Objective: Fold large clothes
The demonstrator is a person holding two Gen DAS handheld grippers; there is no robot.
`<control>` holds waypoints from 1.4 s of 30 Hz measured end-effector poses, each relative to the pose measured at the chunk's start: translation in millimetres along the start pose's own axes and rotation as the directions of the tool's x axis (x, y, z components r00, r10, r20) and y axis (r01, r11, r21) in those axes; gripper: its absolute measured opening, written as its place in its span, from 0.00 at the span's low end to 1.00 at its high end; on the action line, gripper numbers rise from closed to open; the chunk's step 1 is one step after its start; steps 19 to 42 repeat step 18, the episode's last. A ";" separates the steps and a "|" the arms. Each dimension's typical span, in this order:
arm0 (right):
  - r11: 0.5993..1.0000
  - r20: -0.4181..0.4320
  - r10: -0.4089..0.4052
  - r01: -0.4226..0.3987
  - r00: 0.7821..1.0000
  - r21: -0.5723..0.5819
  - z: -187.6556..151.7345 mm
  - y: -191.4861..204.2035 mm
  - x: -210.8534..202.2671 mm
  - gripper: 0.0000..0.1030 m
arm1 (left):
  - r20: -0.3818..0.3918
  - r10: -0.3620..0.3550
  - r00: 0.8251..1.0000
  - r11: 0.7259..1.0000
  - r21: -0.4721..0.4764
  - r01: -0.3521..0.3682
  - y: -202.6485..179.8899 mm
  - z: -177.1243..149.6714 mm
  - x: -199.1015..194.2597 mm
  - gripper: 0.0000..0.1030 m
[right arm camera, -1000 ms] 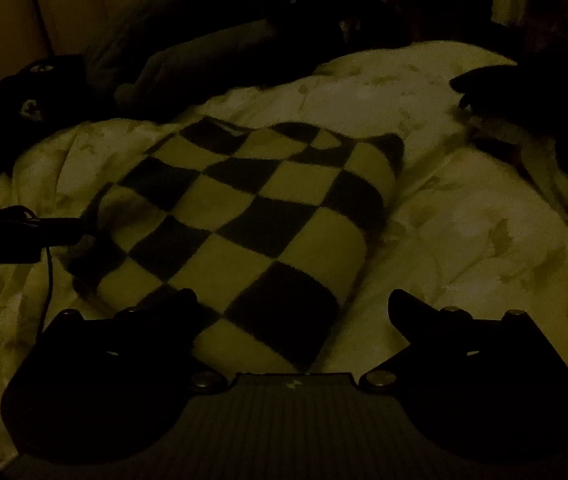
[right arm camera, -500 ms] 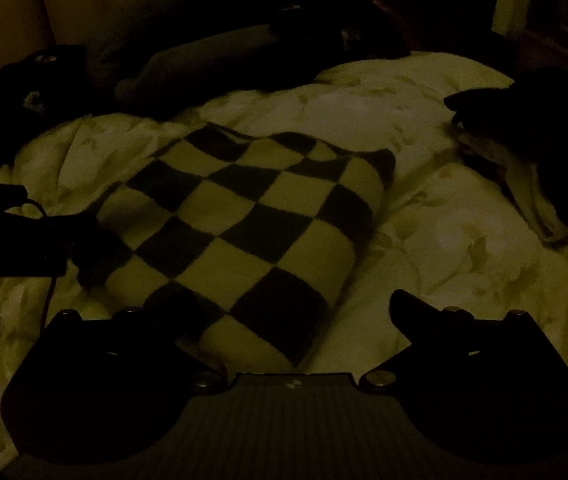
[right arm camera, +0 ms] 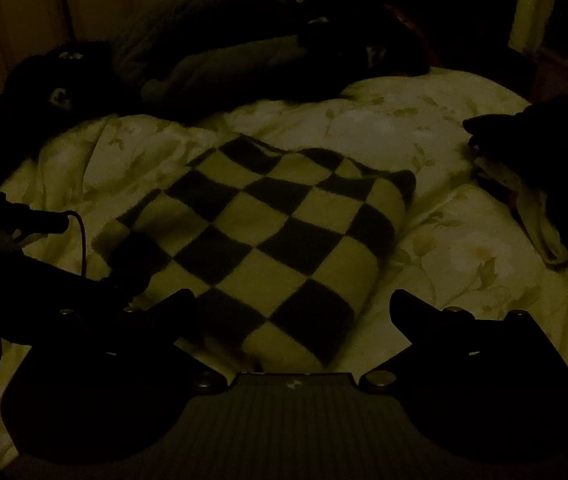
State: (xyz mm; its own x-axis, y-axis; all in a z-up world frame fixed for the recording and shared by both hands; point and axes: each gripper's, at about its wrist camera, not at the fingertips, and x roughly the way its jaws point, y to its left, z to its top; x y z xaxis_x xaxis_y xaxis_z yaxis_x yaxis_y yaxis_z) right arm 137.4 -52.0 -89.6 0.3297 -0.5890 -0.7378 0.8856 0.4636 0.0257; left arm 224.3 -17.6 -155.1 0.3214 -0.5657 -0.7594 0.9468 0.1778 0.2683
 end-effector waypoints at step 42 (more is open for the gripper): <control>1.000 -0.001 -0.008 0.008 1.000 -0.009 -1.0 3.3 0.3 1.00 | 0.039 -0.018 0.999 1.000 -0.002 0.018 -3.1 -1.2 -4.5 1.00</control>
